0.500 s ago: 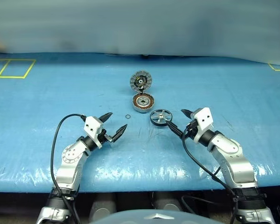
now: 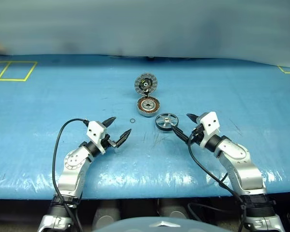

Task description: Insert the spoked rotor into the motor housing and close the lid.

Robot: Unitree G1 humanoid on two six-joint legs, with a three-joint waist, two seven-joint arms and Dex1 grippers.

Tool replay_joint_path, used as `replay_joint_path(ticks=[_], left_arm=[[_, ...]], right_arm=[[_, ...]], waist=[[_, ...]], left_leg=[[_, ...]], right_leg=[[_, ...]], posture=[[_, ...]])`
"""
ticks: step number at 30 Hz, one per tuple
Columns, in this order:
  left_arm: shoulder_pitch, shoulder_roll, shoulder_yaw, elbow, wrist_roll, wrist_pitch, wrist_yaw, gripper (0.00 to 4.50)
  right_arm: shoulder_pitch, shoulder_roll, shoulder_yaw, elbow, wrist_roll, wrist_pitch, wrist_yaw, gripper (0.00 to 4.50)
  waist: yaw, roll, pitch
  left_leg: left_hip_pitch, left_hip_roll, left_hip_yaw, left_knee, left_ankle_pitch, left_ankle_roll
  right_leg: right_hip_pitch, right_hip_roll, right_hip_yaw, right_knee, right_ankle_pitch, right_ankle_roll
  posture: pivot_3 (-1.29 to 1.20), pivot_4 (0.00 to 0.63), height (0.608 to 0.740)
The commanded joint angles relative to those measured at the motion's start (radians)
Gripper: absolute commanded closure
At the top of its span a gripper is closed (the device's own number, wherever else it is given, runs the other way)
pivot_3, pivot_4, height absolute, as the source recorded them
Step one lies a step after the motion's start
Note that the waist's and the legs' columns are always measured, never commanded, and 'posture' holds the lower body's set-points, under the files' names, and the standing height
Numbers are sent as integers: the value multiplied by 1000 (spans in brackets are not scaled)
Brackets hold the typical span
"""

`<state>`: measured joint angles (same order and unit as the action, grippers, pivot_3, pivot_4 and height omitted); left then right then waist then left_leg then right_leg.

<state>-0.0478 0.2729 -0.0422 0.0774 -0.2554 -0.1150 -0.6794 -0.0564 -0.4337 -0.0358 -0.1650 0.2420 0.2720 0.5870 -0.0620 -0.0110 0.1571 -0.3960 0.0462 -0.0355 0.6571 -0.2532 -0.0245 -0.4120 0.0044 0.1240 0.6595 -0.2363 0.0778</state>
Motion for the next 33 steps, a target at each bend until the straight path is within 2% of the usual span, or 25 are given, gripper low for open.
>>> replay_joint_path(ticks=[1, 22, 29, 33], left_arm=[[0, -2, -2, -38, -7, -6, -3, 0], [-4, -3, -2, -31, -7, -8, -1, 0], [-5, -1, -8, -25, 6, -12, 3, 0], [-14, 0, -7, -16, 11, -16, 4, 0]], right_arm=[[-8, -5, -6, -20, 2, -1, -1, 35], [-29, -34, 24, -35, -16, 9, 23, 35], [-103, -139, 104, -48, -95, 50, 85, 35], [-208, -248, 210, -60, -165, 92, 203, 35]], waist=[[0, 0, 0], [0, 0, 0], [0, 0, 0], [-2, 0, 0]], left_leg=[[0, 0, 0, 0, 0, 0], [0, 0, 0, 0, 0, 0], [0, 0, 0, 0, 0, 0], [0, 0, 0, 0, 0, 0]], right_leg=[[0, 0, 0, 0, 0, 0], [0, 0, 0, 0, 0, 0], [0, 0, 0, 0, 0, 0], [0, 0, 0, 0, 0, 0]], posture=[[0, 150, 740], [0, 150, 740], [0, 150, 740], [0, 150, 740]])
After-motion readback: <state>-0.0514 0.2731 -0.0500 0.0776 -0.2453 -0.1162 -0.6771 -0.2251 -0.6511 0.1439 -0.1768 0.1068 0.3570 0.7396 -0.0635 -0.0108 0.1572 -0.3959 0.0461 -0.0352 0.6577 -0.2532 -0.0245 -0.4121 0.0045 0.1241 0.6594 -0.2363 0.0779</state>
